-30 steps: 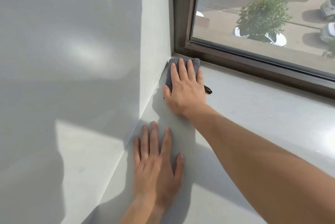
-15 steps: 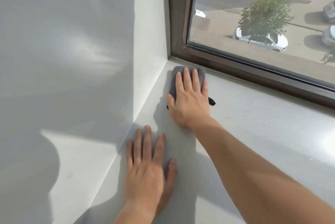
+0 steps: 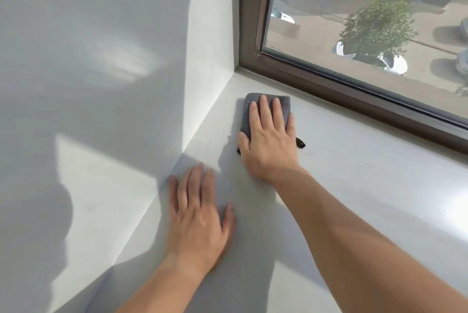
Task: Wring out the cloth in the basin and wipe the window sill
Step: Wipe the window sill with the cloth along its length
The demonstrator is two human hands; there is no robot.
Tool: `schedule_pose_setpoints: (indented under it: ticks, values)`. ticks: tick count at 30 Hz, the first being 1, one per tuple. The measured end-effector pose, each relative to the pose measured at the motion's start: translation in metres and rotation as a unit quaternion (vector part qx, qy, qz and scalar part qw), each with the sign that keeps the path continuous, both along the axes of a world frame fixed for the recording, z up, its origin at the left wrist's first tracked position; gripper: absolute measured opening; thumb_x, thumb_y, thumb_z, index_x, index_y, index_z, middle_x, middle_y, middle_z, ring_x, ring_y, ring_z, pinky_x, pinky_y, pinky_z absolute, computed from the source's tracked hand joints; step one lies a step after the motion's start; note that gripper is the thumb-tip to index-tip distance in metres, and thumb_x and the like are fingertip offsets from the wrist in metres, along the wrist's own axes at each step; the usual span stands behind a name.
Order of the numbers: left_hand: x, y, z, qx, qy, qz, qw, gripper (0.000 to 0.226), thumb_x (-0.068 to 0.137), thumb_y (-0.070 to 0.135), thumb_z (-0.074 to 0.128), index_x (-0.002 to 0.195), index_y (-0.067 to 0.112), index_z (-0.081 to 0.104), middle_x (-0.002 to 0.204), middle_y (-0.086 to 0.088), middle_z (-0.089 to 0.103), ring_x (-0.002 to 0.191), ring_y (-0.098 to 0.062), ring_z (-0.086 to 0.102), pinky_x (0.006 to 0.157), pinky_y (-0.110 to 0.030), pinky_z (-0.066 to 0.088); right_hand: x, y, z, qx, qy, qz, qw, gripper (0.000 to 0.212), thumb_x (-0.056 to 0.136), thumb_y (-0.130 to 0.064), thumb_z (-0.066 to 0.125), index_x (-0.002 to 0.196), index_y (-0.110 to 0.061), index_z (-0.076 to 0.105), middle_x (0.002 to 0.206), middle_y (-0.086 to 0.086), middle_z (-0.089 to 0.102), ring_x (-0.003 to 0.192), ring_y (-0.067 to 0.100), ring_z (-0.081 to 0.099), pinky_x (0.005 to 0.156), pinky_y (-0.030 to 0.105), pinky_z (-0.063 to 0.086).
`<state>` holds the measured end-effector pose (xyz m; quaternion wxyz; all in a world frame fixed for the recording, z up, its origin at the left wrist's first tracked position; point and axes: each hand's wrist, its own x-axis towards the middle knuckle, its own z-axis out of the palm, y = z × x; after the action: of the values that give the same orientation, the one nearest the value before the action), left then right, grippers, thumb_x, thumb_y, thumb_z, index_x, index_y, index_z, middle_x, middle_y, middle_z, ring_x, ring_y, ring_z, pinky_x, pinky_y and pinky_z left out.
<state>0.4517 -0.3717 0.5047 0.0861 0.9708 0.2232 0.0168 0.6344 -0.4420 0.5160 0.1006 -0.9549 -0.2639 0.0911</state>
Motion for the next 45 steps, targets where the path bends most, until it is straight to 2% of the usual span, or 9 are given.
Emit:
schedule_pose_setpoints:
  ticks: [4,9,13,17,20,28,35,41,45]
  values:
    - [0.003,0.001,0.001,0.008,0.006,-0.006,1.0,0.057,0.087,0.041,0.041,0.128,0.005,0.055,0.137,-0.02,0.049,0.131,-0.038,0.041,0.116,-0.057,0.025,0.001,0.021,-0.003,0.003,-0.005,0.072,0.997,0.069,0.1,-0.047,0.027,0.16,-0.021,0.006,0.169,-0.001,-0.002,0.154,0.022,-0.01,0.124,0.05,-0.004]
    - [-0.017,0.002,0.009,0.005,0.022,-0.017,1.0,0.061,0.089,0.044,0.04,0.14,0.011,0.049,0.152,-0.02,0.038,0.143,-0.036,0.03,0.118,-0.053,0.019,-0.022,-0.062,-0.004,-0.027,0.002,-0.066,0.997,0.069,0.099,-0.048,0.02,0.16,-0.024,-0.002,0.168,-0.004,-0.011,0.153,0.018,-0.017,0.124,0.046,-0.007]
    - [-0.03,0.003,0.005,-0.012,0.028,-0.024,0.999,0.061,0.093,0.044,0.037,0.144,0.014,0.045,0.156,-0.019,0.033,0.144,-0.035,0.029,0.118,-0.051,0.022,-0.033,-0.041,-0.003,-0.047,0.024,-0.147,0.988,0.072,0.099,-0.049,0.021,0.16,-0.022,-0.006,0.167,-0.002,-0.016,0.152,0.021,-0.022,0.123,0.05,-0.01]
    - [-0.027,0.006,-0.003,0.0,0.035,-0.03,0.999,0.063,0.09,0.046,0.041,0.144,0.014,0.046,0.155,-0.019,0.034,0.145,-0.036,0.029,0.117,-0.053,0.023,-0.03,0.033,-0.005,-0.009,0.005,0.03,1.0,0.07,0.1,-0.049,0.023,0.16,-0.021,-0.001,0.168,-0.002,-0.009,0.153,0.023,-0.016,0.123,0.051,-0.008]
    - [-0.026,0.005,-0.002,-0.006,0.03,-0.032,0.999,0.063,0.09,0.044,0.04,0.144,0.013,0.046,0.155,-0.018,0.033,0.146,-0.035,0.027,0.118,-0.053,0.022,-0.022,0.027,-0.007,-0.025,-0.005,0.056,0.998,0.068,0.101,-0.049,0.022,0.16,-0.023,0.0,0.168,-0.003,-0.007,0.153,0.021,-0.015,0.123,0.049,-0.008]
    - [-0.026,-0.001,-0.002,-0.02,0.013,-0.019,1.0,0.065,0.088,0.04,0.044,0.143,0.004,0.044,0.156,-0.019,0.033,0.148,-0.034,0.023,0.119,-0.056,0.02,-0.055,-0.072,-0.012,-0.033,-0.017,-0.129,0.991,0.073,0.096,-0.051,0.019,0.16,-0.018,0.008,0.169,0.002,0.0,0.154,0.026,-0.01,0.124,0.051,-0.003]
    - [-0.027,0.004,-0.013,-0.023,-0.014,-0.03,0.999,0.065,0.089,0.044,0.044,0.138,0.002,0.046,0.153,-0.018,0.038,0.146,-0.033,0.028,0.119,-0.054,0.02,-0.041,0.019,-0.013,-0.002,-0.016,0.072,0.997,0.068,0.101,-0.049,0.027,0.16,-0.021,0.009,0.169,-0.001,0.001,0.154,0.025,-0.008,0.124,0.05,-0.004]
    - [-0.039,0.004,0.0,-0.065,-0.019,-0.034,0.997,0.047,0.09,0.037,0.047,0.131,0.014,0.05,0.152,-0.014,0.036,0.146,-0.03,0.024,0.12,-0.056,0.013,-0.067,-0.097,-0.014,-0.03,-0.018,-0.061,0.997,0.07,0.098,-0.053,0.022,0.16,-0.023,0.011,0.169,-0.003,0.002,0.155,0.021,-0.008,0.125,0.049,-0.001]
    - [-0.074,-0.008,0.002,-0.053,0.028,-0.014,0.998,0.063,0.09,0.044,0.041,0.148,0.018,0.039,0.162,-0.015,0.021,0.151,-0.031,0.012,0.12,-0.055,0.013,-0.076,-0.059,-0.01,-0.029,-0.025,-0.109,0.993,0.075,0.096,-0.055,0.024,0.16,-0.018,0.011,0.169,0.002,0.002,0.154,0.027,-0.008,0.124,0.054,-0.001]
